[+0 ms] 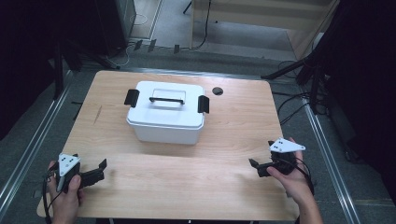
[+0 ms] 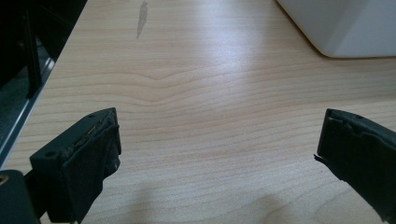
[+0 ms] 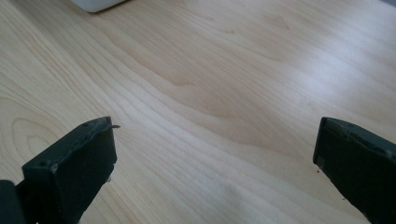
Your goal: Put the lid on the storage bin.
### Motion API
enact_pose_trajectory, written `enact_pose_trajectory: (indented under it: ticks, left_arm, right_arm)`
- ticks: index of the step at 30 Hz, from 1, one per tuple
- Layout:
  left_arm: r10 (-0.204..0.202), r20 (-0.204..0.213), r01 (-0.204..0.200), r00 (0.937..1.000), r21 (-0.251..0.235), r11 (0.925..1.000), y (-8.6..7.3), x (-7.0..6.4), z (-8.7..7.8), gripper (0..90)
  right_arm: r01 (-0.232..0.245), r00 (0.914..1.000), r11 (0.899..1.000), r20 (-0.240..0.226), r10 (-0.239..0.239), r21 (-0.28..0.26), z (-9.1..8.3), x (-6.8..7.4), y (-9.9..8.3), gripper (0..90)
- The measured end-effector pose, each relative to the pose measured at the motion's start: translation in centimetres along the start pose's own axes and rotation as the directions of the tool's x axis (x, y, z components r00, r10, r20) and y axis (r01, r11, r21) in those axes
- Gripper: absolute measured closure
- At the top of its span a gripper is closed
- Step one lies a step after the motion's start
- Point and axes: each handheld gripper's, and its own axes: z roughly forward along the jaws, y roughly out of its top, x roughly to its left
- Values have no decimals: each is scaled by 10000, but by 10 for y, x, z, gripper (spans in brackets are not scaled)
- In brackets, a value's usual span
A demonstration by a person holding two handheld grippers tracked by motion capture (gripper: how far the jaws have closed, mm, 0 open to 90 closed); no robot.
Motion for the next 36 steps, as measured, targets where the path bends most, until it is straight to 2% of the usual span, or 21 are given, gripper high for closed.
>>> enact_pose_trajectory:
  ticks: [5, 8, 11, 14, 16, 20, 22, 29, 31, 34, 36]
  left_arm:
    - [23, -13, -23, 10000, 20, 10000, 0, 0, 0, 2]
    - [23, -26, -23, 10000, 13, 10000, 0, -1, 0, 2]
    - [20, -49, -20, 10000, 2, 10000, 0, -1, 0, 2]
    - [22, -48, -22, 10000, 13, 10000, 0, -1, 0, 2]
    - [33, -60, -33, 10000, 8, 10000, 0, -1, 0, 2]
    - [26, -57, -26, 10000, 5, 10000, 0, -1, 0, 2]
    - [23, -61, -23, 10000, 1, 10000, 0, -1, 0, 2]
    - [36, -42, -36, 10000, -3, 10000, 0, -1, 0, 2]
    - [33, -45, -33, 10000, -4, 10000, 0, -1, 0, 2]
    - [56, -65, -56, 10000, 12, 10000, 0, -1, 0, 2]
    - [63, -78, -63, 10000, 21, 10000, 0, -1, 0, 2]
  right_arm:
    - [-380, 9993, 9993, 66, 380, 42, 3, 1, -18, 0]
    - [-465, 9984, 9989, 333, 462, 104, 4, 1, -28, 0]
    - [-860, 9952, 9963, 467, 861, -33, 3, -1, -37, 0]
    - [-1062, 9931, 9943, 493, 1061, -6, 2, 0, -46, 0]
    - [-1062, 9929, 9943, 547, 1059, 14, 2, 2, -52, 0]
    - [-1235, 9903, 9919, 596, 1251, -300, -4, 5, -56, 0]
    - [-1172, 9899, 9922, 751, 1202, -435, -7, 6, -59, 0]
    - [-1581, 9823, 9853, 913, 1636, -640, -18, 10, -72, 0]
    - [-1704, 9765, 9829, 1214, 1780, -703, -20, 11, -78, 0]
    - [-2113, 9671, 9708, 1197, 2245, -1140, -27, 10, -82, 0]
    - [-2195, 9625, 9670, 1332, 2363, -1294, -28, 11, -84, 0]
